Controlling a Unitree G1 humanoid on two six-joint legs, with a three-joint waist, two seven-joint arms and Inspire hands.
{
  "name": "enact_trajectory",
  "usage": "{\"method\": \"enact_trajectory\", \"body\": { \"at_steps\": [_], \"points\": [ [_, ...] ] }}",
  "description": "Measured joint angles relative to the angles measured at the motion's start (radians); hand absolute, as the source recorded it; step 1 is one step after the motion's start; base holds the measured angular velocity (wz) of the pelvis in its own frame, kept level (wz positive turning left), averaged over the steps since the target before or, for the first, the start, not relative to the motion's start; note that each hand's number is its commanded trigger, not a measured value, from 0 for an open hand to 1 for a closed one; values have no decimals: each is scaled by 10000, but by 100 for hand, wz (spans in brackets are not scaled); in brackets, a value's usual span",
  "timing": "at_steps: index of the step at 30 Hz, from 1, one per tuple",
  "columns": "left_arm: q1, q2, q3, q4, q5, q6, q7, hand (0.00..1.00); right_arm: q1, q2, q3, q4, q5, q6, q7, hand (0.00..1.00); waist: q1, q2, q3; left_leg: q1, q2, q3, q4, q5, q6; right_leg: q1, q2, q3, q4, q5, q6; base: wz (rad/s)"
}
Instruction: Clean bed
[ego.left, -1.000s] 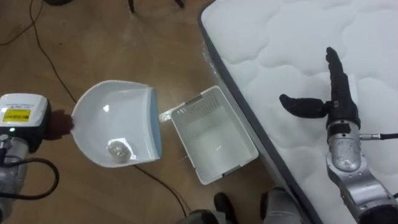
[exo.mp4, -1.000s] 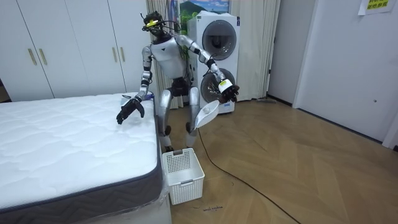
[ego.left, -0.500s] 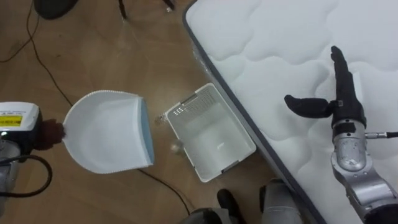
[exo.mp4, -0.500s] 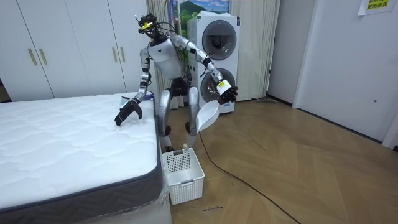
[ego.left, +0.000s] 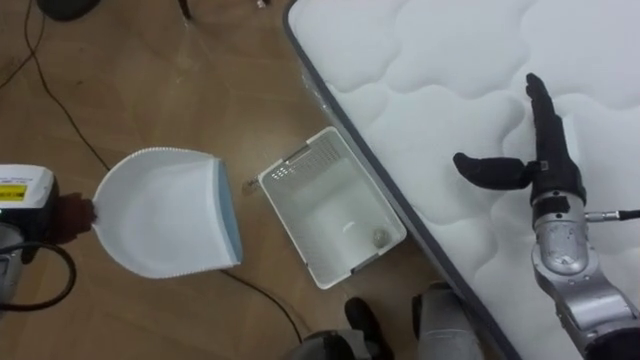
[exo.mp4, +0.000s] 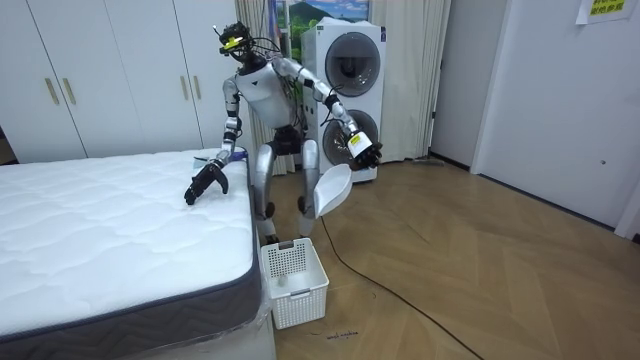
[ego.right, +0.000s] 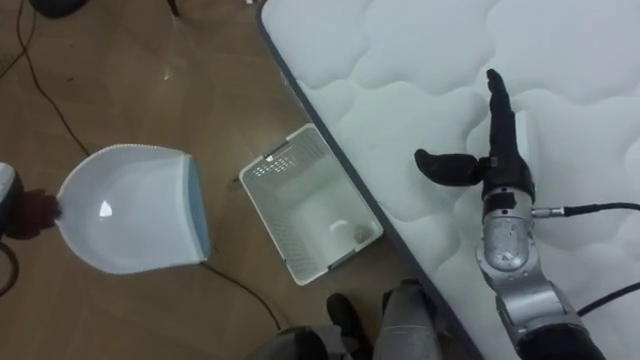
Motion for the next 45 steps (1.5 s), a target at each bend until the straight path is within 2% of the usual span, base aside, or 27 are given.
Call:
{"method": "enact_trajectory", "body": {
  "at_steps": [4, 9, 12, 14, 16, 18, 19, 21, 22, 23, 24, 25, 26, 28, 29, 30, 33, 35, 39, 40, 42, 43, 44, 45],
  "points": [
    [-77, -2, -5, -52, -1217, -13, 57, 100, 2, -11, 5, 3, 65, -1, 2, 0, -22, -3, 3, 51, -4, -1, 9, 1, 2, 68, -12, -4, 2, 0, 2, 0],
    [-40, -140, 120, -135, -1658, -83, 335, 100, 123, -23, -39, 12, 104, -70, 13, 0, 14, -60, 46, 344, -5, 7, -79, 0, 0, 361, -23, -43, -71, -25, 2, 0],
    [-13, -231, 131, -409, -1821, -246, 527, 100, 179, -24, -42, 6, 326, -120, -13, 0, 56, -101, 75, 373, 12, 6, -54, -4, 3, 419, -29, -72, -91, -40, -7, 0],
    [86, -518, 508, -918, -1973, -406, 628, 100, 189, -14, -58, 6, 349, -121, -1, 0, 162, -228, 124, 479, 25, 22, 35, -11, 1, 507, -12, -34, -92, -35, 11, -4],
    [195, -787, 711, -1240, -1971, -574, 830, 100, 212, -9, -62, 1, 348, -133, 14, 0, 259, -357, 115, 596, 43, 47, 48, -43, -12, 616, 6, 44, -93, -40, 8, -9],
    [626, -900, 880, -1861, -1977, -748, 1006, 100, 330, -9, -70, -3, 490, -218, 58, 0, 329, -544, 108, 849, 129, 122, 79, -146, -40, 861, 64, 145, -152, -46, 8, -24],
    [1032, -1051, 1182, -2281, -1970, -867, 1140, 100, 456, 24, -73, -3, 697, -236, 69, 0, 478, -731, 90, 1115, 210, 200, 52, -221, -97, 1078, 229, 338, -262, -46, 8, -41],
    [1709, -1214, 1682, -2928, -1971, -1073, 1188, 100, 648, 63, -99, -8, 1097, -244, 75, 0, 599, -917, 32, 1377, 435, 169, 60, -396, -196, 1451, 495, 342, -546, -8, -44, -38],
    [2177, -1302, 1920, -3404, -1976, -1173, 1199, 100, 795, 96, -133, -28, 1422, -244, 72, 0, 694, -1045, -43, 1563, 586, 179, 62, -438, -254, 1695, 672, 341, -835, 108, -84, -41],
    [2681, -1495, 2165, -3958, -1872, -1170, 1211, 100, 988, 174, -274, -28, 1569, -242, 58, 0, 936, -1173, -129, 1786, 767, 196, 29, -493, -338, 1922, 918, 412, -1178, 253, -138, -49],
    [2934, -1547, 2266, -4243, -1815, -1180, 1222, 100, 1075, 260, -370, -27, 1581, -242, 59, 0, 1088, -1258, -180, 1903, 853, 196, 10, -528, -382, 2040, 1053, 483, -1327, 315, -160, -66],
    [3336, -1661, 2419, -4716, -1643, -1187, 1228, 100, 1203, 341, -442, -27, 1611, -242, 54, 0, 1358, -1427, -268, 2154, 986, 196, -94, -577, -470, 2275, 1278, 624, -1638, 483, -217, -71],
    [3595, -1840, 2516, -4960, -1582, -1200, 1243, 100, 1285, 346, -446, -28, 1649, -241, 65, 0, 1640, -1512, -322, 2473, 1064, 156, -205, -607, -542, 2593, 1441, 715, -1929, 626, -275, -69],
    [3897, -2193, 2717, -5229, -1624, -1193, 1254, 100, 1264, 408, -559, -76, 1812, -243, 96, 0, 1844, -1529, -353, 2880, 1064, -183, -352, -653, -642, 3045, 1600, 853, -2323, 768, -311, -55],
    [4104, -2402, 2830, -5437, -1671, -1228, 1256, 100, 1296, 503, -748, -122, 1864, -254, 98, 0, 1817, -1511, -376, 3139, 960, -467, -529, -642, -672, 3329, 1631, 900, -2501, 802, -287, -34],
    [4184, -2489, 2844, -5522, -1711, -1260, 1256, 100, 1339, 569, -863, -120, 1883, -253, 82, 0, 1761, -1506, -382, 3302, 949, -491, -627, -638, -679, 3497, 1651, 915, -2621, 822, -270, -14],
    [4386, -2945, 2862, -5727, -1948, -1403, 1245, 100, 1991, 908, -1168, -391, 1832, -250, -31, 0, 1677, -1619, -500, 4145, 913, -408, -1211, -608, -726, 4280, 1779, 1138, -3200, 947, -209, -23],
    [4449, -3213, 2883, -5846, -1946, -1481, 1126, 100, 2516, 1095, -1250, -773, 1799, -232, -15, 0, 1673, -1772, -599, 4579, 878, -253, -1585, -602, -736, 4515, 1881, 1497, -3426, 1027, -177, -50],
    [4495, -3627, 2910, -6243, -1981, -1626, 986, 100, 3061, 1157, -1292, -1225, 1950, -224, -8, 0, 1448, -1995, -592, 5048, 857, 51, -1840, -697, -758, 4677, 1999, 1935, -3519, 1055, -132, -50],
    [4533, -3823, 2909, -6356, -2021, -1641, 946, 100, 3145, 1184, -1296, -1226, 1916, -214, 5, 0, 1369, -2005, -588, 5255, 883, 155, -1946, -746, -762, 4796, 2021, 1866, -3615, 1112, -121, -70],
    [4573, -3998, 2910, -6496, -2027, -1720, 912, 100, 3206, 1209, -1364, -1231, 1842, -191, 174, 0, 1401, -2049, -563, 5572, 1028, 826, -2067, -893, -784, 4728, 1988, 1464, -3611, 1237, -194, -103],
    [4573, -4063, 2916, -6502, -2038, -1738, 906, 100, 3203, 1214, -1379, -1340, 1847, -106, 275, 0, 1491, -2050, -562, 5718, 1142, 1388, -2097, -1005, -803, 4584, 1880, 868, -3575, 1343, -297, -146],
    [4569, -4075, 2918, -6501, -2039, -1738, 896, 100, 3189, 1255, -1369, -1395, 1853, -82, 401, 0, 1638, -2060, -558, 5841, 1295, 2039, -2096, -1109, -853, 4425, 1815, 155, -3579, 1488, -491, -153],
    [4569, -4075, 2918, -6501, -2054, -1738, 888, 100, 3185, 1274, -1355, -1398, 1856, -79, 485, 0, 1683, -2063, -556, 5894, 1377, 2351, -2060, -1186, -886, 4360, 1784, -278, -3584, 1561, -612, -162]
  ]
}}
